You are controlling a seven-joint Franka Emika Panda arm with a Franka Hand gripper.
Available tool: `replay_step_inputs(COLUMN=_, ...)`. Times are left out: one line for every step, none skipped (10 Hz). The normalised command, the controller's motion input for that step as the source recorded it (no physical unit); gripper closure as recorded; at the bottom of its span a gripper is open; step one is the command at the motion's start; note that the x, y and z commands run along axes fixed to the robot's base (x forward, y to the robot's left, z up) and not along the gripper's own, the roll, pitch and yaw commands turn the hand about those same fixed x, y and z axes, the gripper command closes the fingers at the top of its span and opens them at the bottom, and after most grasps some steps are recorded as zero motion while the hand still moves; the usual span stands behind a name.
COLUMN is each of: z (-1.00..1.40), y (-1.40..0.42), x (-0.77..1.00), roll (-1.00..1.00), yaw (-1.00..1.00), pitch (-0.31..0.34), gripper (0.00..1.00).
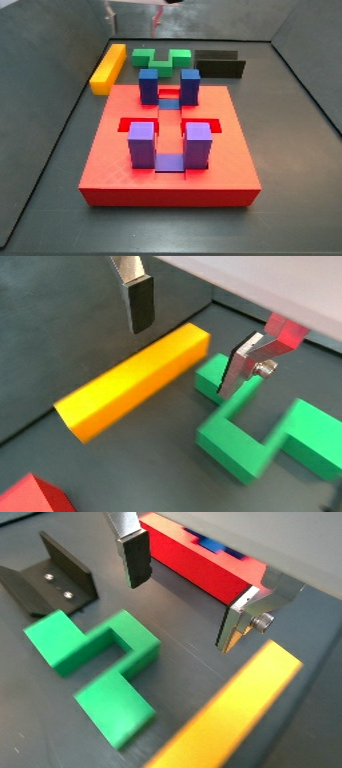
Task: Pick up the yellow object. Move up. Move to above the board. Insert the yellow object.
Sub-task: Pick up the yellow object.
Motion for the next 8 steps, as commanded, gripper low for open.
replay_step_inputs(z=-0.24, y=0.0, x=-0.61, roll=0.1, yaw=-0.11, pitch=-0.134, gripper=0.0)
replay_step_inputs(z=-0.35, y=0.0, x=-0.48, roll=0.15, yaw=-0.08, pitch=-0.114, gripper=0.0)
replay_step_inputs(z=-0.45, y=0.11, x=-0.04, roll=0.15, yaw=-0.04, pitch=-0.027, gripper=0.0)
replay_step_inputs(z=-0.4, y=0.23, x=0.07, roll=0.15, yaw=-0.12, pitch=0.0, gripper=0.0)
replay_step_inputs(z=-0.35, y=0.26, x=0.15, roll=0.15, yaw=-0.1, pitch=0.017, gripper=0.0)
replay_step_inputs(z=-0.27, y=0.17, x=0.0, roll=0.12, yaw=-0.04, pitch=0.004, gripper=0.0)
replay_step_inputs(z=-0.25, y=0.01, x=-0.4, roll=0.14, yaw=-0.06, pitch=0.0, gripper=0.0)
replay_step_inputs(z=-0.09, y=0.0, x=-0.52, roll=0.12, yaw=-0.09, pitch=0.0, gripper=0.0)
